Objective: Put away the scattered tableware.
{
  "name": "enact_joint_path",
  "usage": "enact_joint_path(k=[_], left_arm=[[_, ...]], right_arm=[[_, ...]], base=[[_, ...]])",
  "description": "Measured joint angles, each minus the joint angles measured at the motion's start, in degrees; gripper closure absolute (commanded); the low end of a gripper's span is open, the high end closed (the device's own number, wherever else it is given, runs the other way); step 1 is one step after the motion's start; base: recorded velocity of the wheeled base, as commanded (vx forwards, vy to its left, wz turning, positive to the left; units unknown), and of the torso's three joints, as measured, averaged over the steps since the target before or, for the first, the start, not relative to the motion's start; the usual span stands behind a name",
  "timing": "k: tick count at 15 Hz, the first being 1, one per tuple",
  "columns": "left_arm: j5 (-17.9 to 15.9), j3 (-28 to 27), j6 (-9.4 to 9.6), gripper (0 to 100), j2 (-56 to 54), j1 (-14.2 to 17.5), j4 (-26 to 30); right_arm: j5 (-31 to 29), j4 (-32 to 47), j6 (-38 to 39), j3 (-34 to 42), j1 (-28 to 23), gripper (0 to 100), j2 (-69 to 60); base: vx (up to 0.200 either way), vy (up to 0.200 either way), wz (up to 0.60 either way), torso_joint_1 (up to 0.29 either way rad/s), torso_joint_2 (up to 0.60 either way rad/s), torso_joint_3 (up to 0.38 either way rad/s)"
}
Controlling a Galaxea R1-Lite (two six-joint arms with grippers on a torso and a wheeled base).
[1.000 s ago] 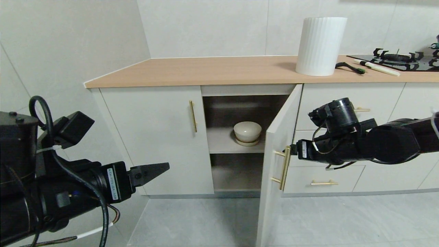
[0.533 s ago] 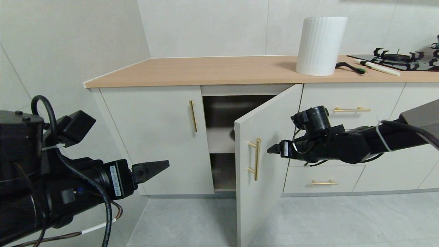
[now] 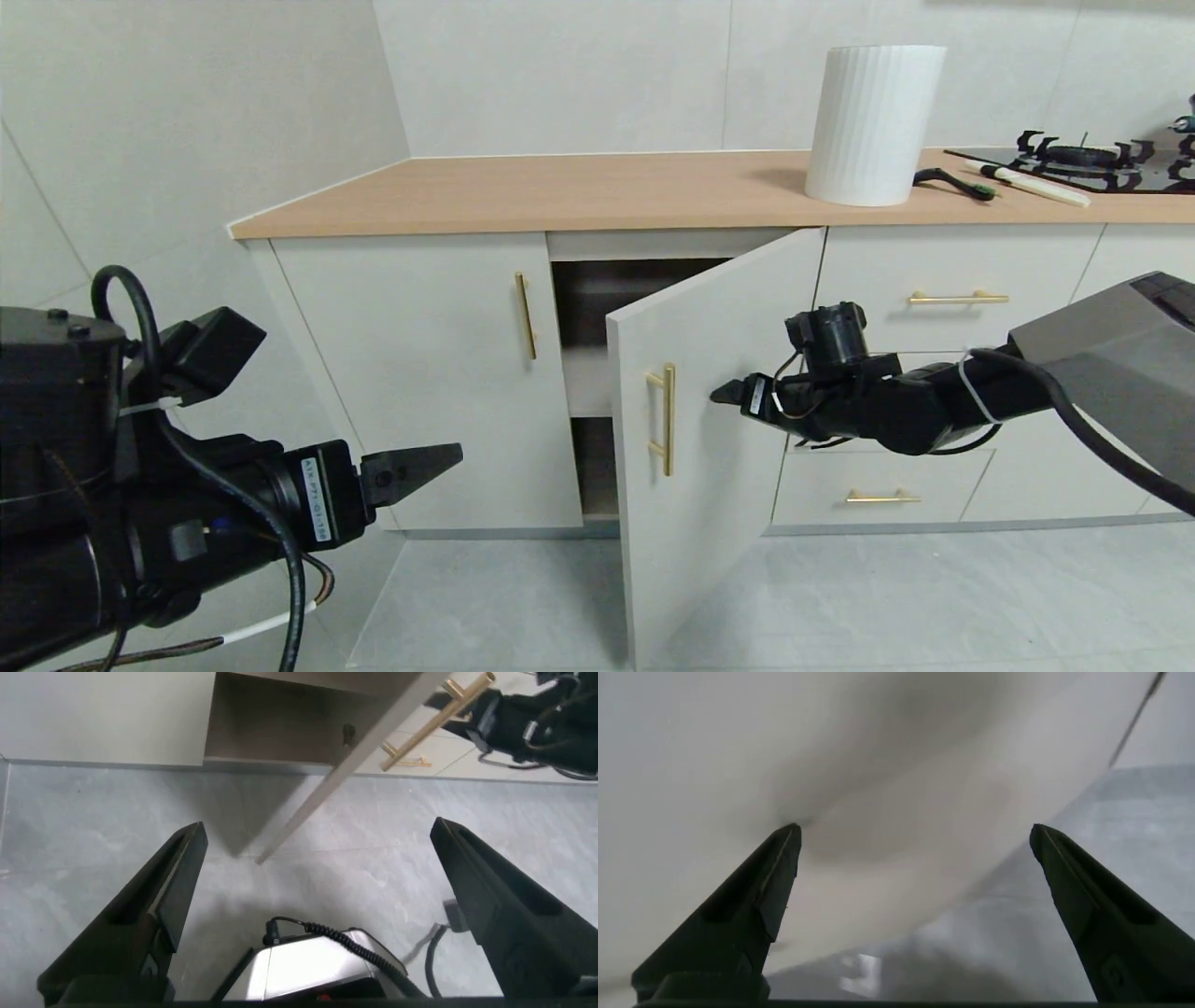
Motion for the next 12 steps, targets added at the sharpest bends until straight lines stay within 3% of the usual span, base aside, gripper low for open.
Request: enact_joint_path(k=[4,12], left_arm=[[0.0,0.0,-0.05,0,0.0,0.0,0.0],[0.0,0.0,-0.17,0,-0.1,0.0,-0.2]], right_arm=[[0.0,0.1,3.9,-2.8,0.3,0,1.7],[-0.6,0.5,14.9,-9.6,0.8,0,4.1]], base=[[0.2,0.0,0.0,-0.001,0.0,0.0],[0.0,0.0,0.0,0.0,0.0,0.0]])
